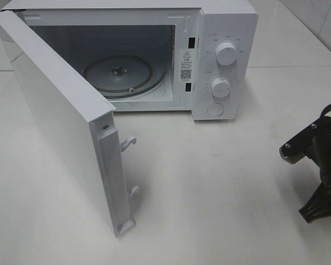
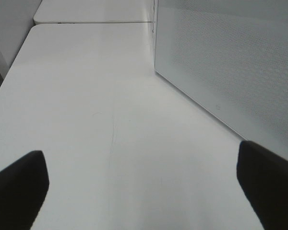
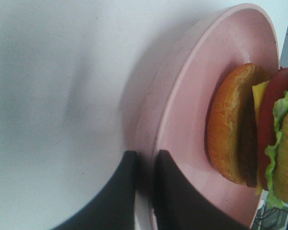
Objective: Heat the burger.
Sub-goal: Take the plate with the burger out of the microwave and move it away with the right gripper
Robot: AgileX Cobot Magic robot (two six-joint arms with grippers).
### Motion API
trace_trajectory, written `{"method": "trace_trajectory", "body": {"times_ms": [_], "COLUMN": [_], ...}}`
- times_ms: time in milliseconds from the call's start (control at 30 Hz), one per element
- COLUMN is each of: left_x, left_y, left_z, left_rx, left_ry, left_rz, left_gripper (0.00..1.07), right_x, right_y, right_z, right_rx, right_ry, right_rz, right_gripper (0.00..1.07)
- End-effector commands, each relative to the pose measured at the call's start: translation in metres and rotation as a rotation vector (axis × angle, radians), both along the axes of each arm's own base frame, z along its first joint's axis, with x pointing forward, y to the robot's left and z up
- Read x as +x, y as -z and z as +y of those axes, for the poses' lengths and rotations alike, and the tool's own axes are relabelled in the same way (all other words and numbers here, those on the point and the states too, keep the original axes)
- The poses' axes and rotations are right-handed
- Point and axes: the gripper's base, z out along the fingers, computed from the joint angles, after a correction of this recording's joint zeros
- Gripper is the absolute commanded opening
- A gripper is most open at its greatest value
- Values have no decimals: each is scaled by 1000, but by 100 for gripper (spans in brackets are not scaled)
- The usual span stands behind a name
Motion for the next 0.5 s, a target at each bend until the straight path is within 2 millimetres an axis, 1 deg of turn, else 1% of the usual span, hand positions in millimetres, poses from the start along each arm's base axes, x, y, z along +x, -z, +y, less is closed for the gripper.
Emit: {"method": "trace_trajectory", "body": {"times_ms": [33,67,100,167,200,300,367,400,467,500], "left_x": [-2,-2,-2,-2,-2,-2,-2,-2,-2,-2], "left_y": [1,1,1,1,1,1,1,1,1,1], "left_z": [0,0,0,0,0,0,0,0,0,0], "left_rx": [-1,-1,-1,-1,-1,-1,-1,-1,-1,-1], "left_ry": [2,2,2,2,2,2,2,2,2,2], "left_rz": [-15,-15,-15,-15,-15,-15,-15,-15,-15,-15], "left_gripper": [100,100,100,100,100,100,100,100,100,100], "right_x": [5,5,5,5,5,5,4,4,4,4], "right_y": [1,1,5,7,13,17,22,22,24,24], "right_z": [-4,-4,-4,-4,-4,-5,-5,-5,-5,-5], "right_rx": [-75,-75,-78,-81,-85,-89,-96,-96,-89,-89], "right_ry": [32,32,50,59,74,91,110,110,127,127], "right_rz": [-46,-46,-49,-47,-42,-41,-37,-37,-43,-43], "right_gripper": [0,0,0,1,1,2,5,5,10,10]}}
